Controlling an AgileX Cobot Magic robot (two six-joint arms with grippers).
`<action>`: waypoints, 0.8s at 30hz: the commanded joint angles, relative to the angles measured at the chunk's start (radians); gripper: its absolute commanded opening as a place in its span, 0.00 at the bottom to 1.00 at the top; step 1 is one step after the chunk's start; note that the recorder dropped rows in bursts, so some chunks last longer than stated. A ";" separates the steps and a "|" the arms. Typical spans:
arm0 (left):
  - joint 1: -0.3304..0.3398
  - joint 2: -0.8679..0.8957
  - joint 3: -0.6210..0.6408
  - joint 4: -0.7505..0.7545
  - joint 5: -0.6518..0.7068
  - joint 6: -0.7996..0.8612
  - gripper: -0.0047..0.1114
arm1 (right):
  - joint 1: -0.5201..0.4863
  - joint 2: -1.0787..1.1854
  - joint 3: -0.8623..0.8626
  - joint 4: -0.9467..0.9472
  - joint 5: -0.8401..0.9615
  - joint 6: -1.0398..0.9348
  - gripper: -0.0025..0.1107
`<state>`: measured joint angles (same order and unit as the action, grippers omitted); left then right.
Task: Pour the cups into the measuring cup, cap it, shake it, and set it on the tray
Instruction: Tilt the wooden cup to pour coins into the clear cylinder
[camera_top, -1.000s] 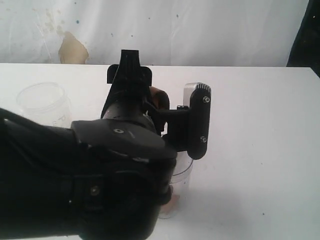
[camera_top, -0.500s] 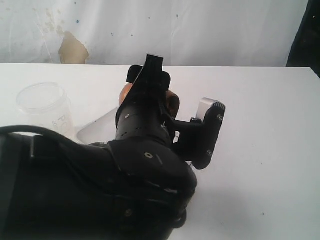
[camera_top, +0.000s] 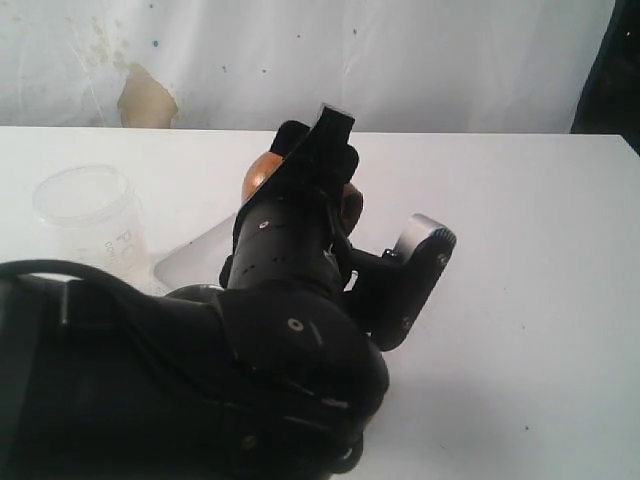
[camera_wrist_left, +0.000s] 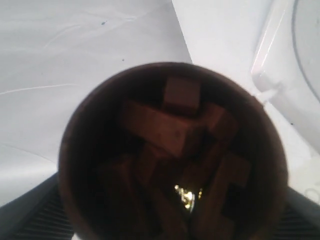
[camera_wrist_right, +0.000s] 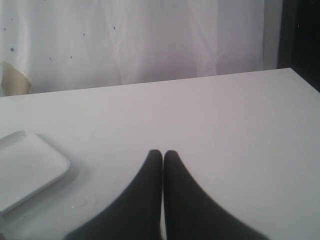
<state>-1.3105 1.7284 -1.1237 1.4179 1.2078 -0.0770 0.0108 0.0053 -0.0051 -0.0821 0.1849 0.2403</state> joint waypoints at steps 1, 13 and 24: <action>-0.006 -0.006 0.061 0.080 0.013 0.010 0.04 | 0.001 -0.005 0.005 0.000 -0.005 0.001 0.02; -0.008 -0.006 0.089 0.158 0.013 0.001 0.04 | 0.001 -0.005 0.005 0.000 -0.005 -0.006 0.02; -0.008 -0.006 0.089 0.219 0.013 0.058 0.04 | 0.001 -0.005 0.005 0.000 -0.005 -0.006 0.02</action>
<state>-1.3152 1.7284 -1.0349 1.5862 1.2038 -0.0270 0.0108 0.0053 -0.0051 -0.0821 0.1849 0.2403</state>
